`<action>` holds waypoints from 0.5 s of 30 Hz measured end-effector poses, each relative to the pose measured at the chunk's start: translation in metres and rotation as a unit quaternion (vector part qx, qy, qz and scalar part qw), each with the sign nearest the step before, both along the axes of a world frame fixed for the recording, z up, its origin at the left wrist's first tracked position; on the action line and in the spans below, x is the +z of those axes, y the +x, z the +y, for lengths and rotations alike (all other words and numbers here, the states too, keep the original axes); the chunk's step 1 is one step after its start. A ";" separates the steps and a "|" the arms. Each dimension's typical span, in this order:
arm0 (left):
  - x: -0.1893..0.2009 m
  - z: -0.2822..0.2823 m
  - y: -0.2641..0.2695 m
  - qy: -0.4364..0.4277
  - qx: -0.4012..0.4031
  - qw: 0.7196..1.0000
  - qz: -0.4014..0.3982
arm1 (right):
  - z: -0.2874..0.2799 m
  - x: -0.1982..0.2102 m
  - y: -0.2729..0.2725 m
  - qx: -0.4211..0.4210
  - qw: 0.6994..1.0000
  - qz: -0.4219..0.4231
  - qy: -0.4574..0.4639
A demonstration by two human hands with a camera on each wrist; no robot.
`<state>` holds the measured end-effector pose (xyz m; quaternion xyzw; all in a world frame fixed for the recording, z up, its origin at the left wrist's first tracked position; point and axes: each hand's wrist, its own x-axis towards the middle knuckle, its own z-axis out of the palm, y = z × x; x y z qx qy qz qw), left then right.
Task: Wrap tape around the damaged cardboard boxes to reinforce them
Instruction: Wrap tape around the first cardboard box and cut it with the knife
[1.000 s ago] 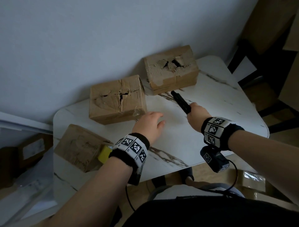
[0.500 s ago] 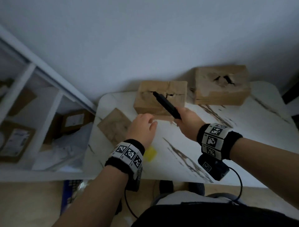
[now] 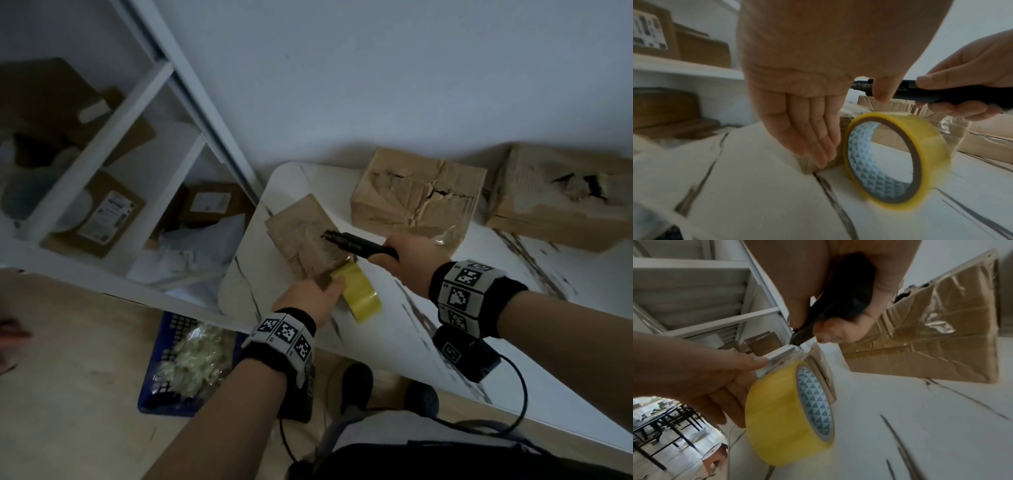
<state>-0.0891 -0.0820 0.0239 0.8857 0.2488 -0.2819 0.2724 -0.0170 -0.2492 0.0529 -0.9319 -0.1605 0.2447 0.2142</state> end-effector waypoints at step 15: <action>-0.011 0.035 0.010 -0.148 0.169 0.965 -0.136 | 0.068 -0.003 0.021 0.021 0.999 -0.037 -0.012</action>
